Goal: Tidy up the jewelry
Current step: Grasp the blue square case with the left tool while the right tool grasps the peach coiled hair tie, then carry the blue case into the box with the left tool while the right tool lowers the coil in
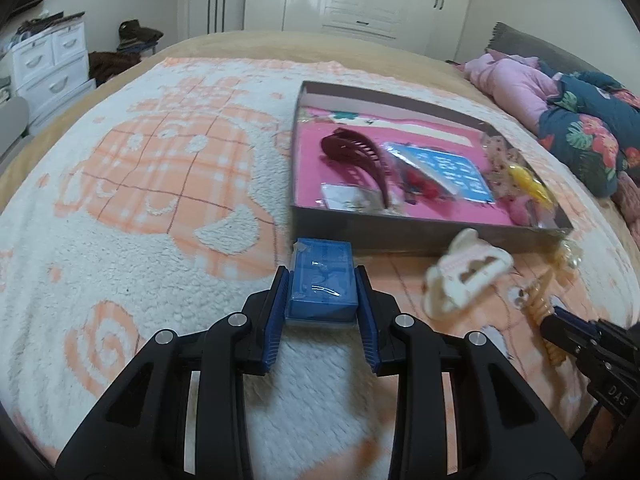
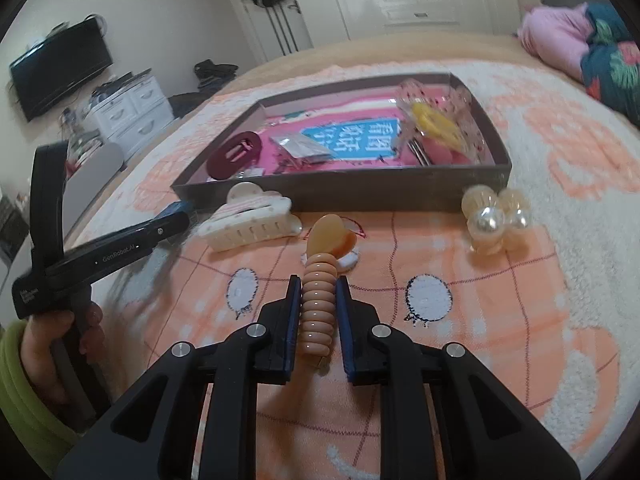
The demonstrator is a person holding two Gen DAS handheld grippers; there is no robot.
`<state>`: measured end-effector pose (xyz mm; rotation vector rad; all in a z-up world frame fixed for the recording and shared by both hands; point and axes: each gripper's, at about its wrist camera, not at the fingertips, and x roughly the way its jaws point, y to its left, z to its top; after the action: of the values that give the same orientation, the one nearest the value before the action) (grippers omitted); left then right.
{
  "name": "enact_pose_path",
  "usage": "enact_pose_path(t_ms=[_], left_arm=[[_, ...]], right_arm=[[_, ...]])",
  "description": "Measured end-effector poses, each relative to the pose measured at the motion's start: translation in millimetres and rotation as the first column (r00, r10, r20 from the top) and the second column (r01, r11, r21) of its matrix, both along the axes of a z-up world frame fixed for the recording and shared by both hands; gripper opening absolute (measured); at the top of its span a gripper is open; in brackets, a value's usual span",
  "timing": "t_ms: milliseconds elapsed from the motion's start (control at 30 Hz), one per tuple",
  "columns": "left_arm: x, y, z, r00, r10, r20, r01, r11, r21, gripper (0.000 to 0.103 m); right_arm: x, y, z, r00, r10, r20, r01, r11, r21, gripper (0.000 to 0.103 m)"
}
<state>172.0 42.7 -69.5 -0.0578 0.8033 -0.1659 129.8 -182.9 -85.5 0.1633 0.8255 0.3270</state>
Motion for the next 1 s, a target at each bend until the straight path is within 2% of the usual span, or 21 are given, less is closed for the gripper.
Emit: enact_pose_path(t_ms=[233, 467, 1000], left_arm=[[-29, -8, 18, 0.997, -0.044, 0.063, 0.045, 0.999, -0.020, 0.025], [-36, -16, 33, 0.992, -0.055, 0.112, 0.058, 0.998, -0.020, 0.025], [-31, -37, 50, 0.983, -0.099, 0.155, 0.107, 0.993, -0.046, 0.025]], right_arm=[[-9, -5, 19, 0.995, 0.017, 0.094, -0.016, 1.000, -0.010, 0.017], [-13, -9, 33, 0.986, 0.023, 0.167, -0.017, 0.999, -0.040, 0.017], [-6, -34, 49, 0.973, -0.029, 0.230, 0.038, 0.999, -0.035, 0.017]])
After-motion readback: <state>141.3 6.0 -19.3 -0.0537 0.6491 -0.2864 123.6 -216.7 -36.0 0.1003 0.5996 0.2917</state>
